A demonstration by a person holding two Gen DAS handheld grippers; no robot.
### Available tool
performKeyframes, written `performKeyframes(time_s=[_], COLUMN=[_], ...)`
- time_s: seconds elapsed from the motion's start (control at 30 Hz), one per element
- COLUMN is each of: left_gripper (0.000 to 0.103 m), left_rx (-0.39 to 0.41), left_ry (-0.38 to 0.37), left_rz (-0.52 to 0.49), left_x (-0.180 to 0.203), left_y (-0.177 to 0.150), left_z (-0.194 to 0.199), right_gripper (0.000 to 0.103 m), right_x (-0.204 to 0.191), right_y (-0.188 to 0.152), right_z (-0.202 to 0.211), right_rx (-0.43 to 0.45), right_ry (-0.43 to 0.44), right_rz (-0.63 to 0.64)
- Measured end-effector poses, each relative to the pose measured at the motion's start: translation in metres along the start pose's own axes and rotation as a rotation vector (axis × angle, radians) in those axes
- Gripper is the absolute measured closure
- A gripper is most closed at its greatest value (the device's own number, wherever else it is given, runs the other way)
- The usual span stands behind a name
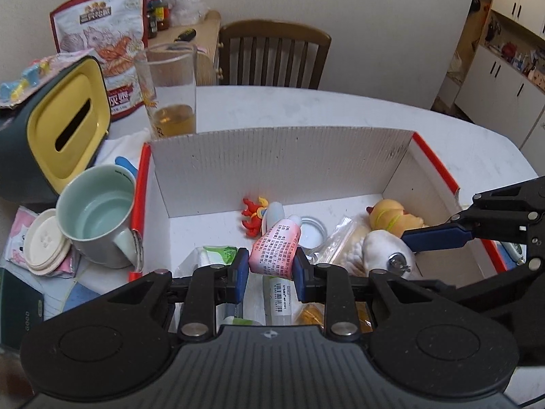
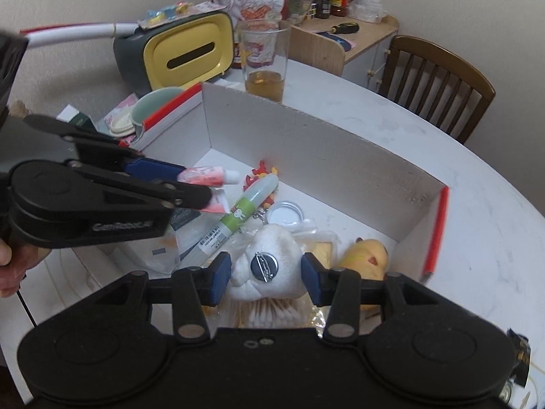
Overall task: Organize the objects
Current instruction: 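Lower both items into the box and open both grippers, then withdraw both grippers from the box toward the correction tape and black packet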
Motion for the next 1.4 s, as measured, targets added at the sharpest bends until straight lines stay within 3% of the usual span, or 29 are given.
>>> performKeyframes(time_s=[0.47,0.9,1.07,1.27,1.4], left_gripper=[0.077,0.077,0.072,0.047,0.043], left_rx=[-0.142,-0.181,-0.179,-0.16,-0.139], left_ry=[0.003,0.013,0.027,0.018,0.021], left_rz=[-0.024,-0.014,-0.022,-0.05,-0.054], left_x=[-0.003,-0.006,-0.004,0.006,0.011], left_y=[-0.009,-0.011,-0.016,-0.021,-0.022], left_z=[-0.026,-0.027,-0.024,-0.015,-0.007], right_gripper=[0.053,0.047,0.042,0.041,0.041], right_x=[-0.01,-0.008,-0.007,-0.005,-0.003], right_y=[0.002,-0.004,-0.008,-0.014,-0.017], right_z=[-0.019,-0.014,-0.012,-0.001,0.009], right_rx=[-0.033,-0.02,-0.02,0.0,0.019], right_ry=[-0.007,0.0,0.005,0.021,0.033], right_rz=[0.062,0.069,0.064,0.046,0.037])
Point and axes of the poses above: each gripper's, at about its wrist camera, not at the fingertips, and z roughly against the way its jaws point, x to its right, y to its top, the point moved 8 cm from there along -z, roughly the way its jaws point, and after that the axes turned 13 degrees about -x, right-handed, at the moved point
